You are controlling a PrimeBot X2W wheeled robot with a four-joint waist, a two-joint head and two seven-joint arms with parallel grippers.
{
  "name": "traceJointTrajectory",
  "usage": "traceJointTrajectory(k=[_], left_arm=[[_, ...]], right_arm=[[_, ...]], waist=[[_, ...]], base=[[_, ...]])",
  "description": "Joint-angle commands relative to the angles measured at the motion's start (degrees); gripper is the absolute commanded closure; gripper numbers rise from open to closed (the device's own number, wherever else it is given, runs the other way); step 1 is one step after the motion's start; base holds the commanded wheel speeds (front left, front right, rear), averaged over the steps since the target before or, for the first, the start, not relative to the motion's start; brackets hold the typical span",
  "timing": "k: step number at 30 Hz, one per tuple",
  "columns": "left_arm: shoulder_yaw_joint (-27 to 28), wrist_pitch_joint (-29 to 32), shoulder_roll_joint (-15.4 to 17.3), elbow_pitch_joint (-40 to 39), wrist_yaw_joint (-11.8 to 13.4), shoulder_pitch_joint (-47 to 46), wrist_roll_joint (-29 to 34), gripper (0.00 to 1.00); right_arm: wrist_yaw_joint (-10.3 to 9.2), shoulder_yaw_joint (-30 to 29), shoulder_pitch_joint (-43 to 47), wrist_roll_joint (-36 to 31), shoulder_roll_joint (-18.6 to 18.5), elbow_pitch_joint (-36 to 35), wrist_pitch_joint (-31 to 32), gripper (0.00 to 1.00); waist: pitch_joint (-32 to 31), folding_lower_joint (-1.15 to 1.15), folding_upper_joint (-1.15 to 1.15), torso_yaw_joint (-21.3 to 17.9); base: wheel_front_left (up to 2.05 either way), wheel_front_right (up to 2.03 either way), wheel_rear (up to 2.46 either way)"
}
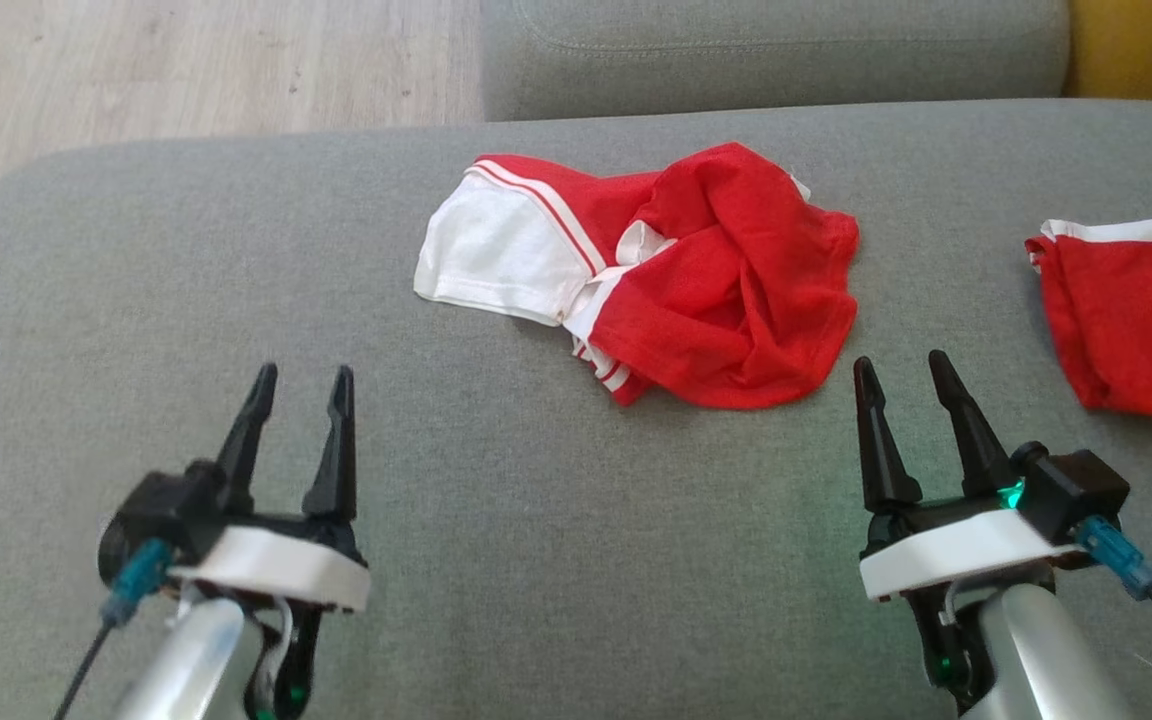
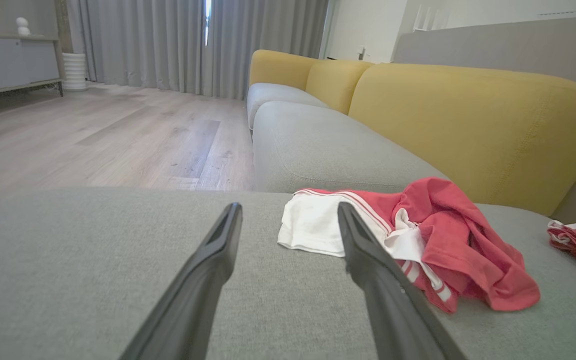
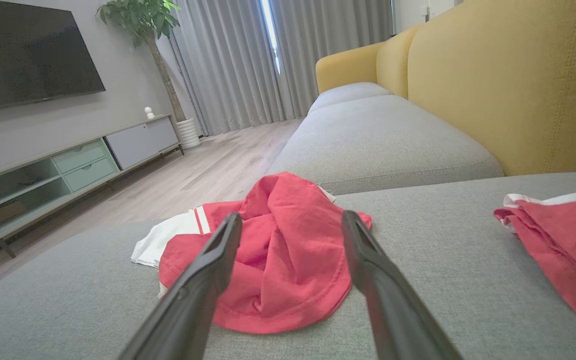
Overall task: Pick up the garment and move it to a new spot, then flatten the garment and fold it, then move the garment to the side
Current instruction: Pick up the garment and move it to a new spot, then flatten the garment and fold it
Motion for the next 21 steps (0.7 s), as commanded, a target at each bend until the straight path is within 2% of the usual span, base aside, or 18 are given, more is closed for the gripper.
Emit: traceJointTrajectory(k=[1,9,15,21], left_arm=[[3.0,-0.5,1.1,-2.1,0.3,-2.7,0.6,0.00],[6.7,-0.5,-2.0,-3.5,-1.8,0.1,4.8,0.00],[7.8,-0.5,-3.8,-2.1,-3.5,-0.5,6.4,0.00],[8.3,-0.5,-6.0,-0.5,-5.1,-1.7,7.8,0.00]], right_arm=[[-0.04,1.5,-0.8,-0.3,-0.1,-1.6,-0.6,0.00],[-0.04,2.0,-1.4,-2.0,-0.1,-1.5,-0.6,0.00],[-0.04,6.6,-4.7,-5.5,-0.1,0.5,1.1,0.00],[-0.04,11.5,-10.0,-10.6,-0.1,6.4,4.1,0.00]], waist=[[-0.1,0.01,0.00,0.0],[0.1,0.01,0.00,1.1],[2.3,0.01,0.00,3.2],[4.6,0.01,0.00,5.9]], base=[[0.00,0.00,0.00],[0.00,0.00,0.00],[0.00,0.00,0.00],[0.00,0.00,0.00]])
